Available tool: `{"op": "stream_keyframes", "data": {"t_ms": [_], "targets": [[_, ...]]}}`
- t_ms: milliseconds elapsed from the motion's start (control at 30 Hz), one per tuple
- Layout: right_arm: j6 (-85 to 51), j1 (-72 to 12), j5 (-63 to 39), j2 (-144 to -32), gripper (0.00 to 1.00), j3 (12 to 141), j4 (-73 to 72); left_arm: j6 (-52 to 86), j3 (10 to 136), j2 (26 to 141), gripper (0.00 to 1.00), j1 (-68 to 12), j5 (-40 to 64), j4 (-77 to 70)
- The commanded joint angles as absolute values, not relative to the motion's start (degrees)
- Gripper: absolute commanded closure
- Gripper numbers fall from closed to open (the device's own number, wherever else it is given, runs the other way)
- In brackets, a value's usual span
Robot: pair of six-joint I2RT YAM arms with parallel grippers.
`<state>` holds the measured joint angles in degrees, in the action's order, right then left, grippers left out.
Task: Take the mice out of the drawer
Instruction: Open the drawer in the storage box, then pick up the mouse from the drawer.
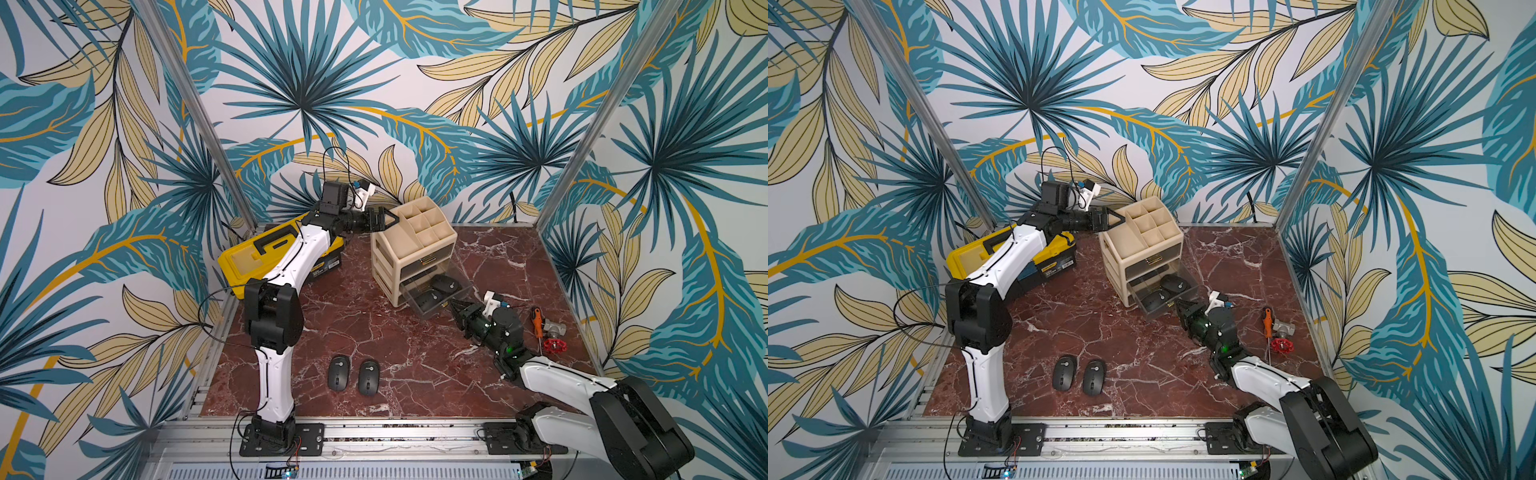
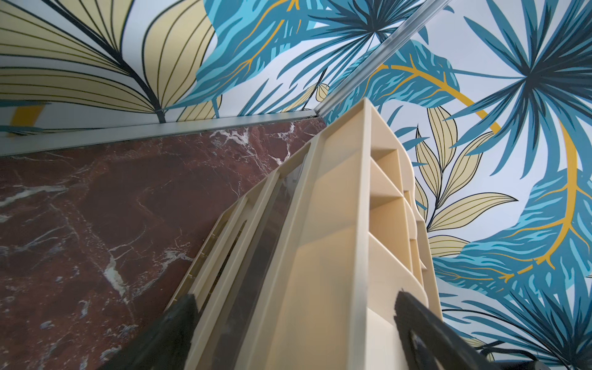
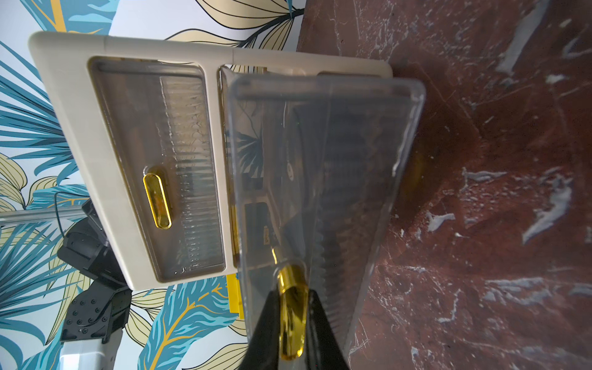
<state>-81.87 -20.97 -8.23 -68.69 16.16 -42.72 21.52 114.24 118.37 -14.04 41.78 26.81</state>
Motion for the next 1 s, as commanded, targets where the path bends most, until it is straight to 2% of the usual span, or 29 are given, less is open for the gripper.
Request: {"op": "stream_keyframes", "data": {"t_ms": [0,333,433,633,767,833,967], "targets": [[-80.97,-20.84,-8.7,-69.0,0.86,14.76,-40.05,19.34,120.34,115.9,0.0,-13.47,38.5,29.86],[-77.22,-20.82,-8.31,-65.54,0.63,15.07,-33.09,12.3,127.88,111.5,0.0,-12.46,33.78,41.48],[-74.09,-20.62,-8.31,-62.13,0.53,15.8,-27.16,9.02,127.88,108.84,0.0,-13.7,32.39,45.17],[-61.6,-20.44,-6.38,-50.71,0.35,21.43,-4.17,-0.27,129.71,105.05,0.0,-20.99,25.62,55.43],[-51.22,-19.92,-3.84,-44.31,0.21,28.05,11.62,-2.37,129.24,102.84,0.0,-26.57,22.97,57.25],[-46.99,-19.69,-3.15,-43.18,0.18,31.11,19.12,-3.82,131.98,103.67,0.0,-30.03,20.52,60.46],[-45.39,-19.26,-3.65,-42.89,0.17,32.46,21.82,-5.31,136.35,106.71,0.03,-36.2,15.72,65.53]]}}
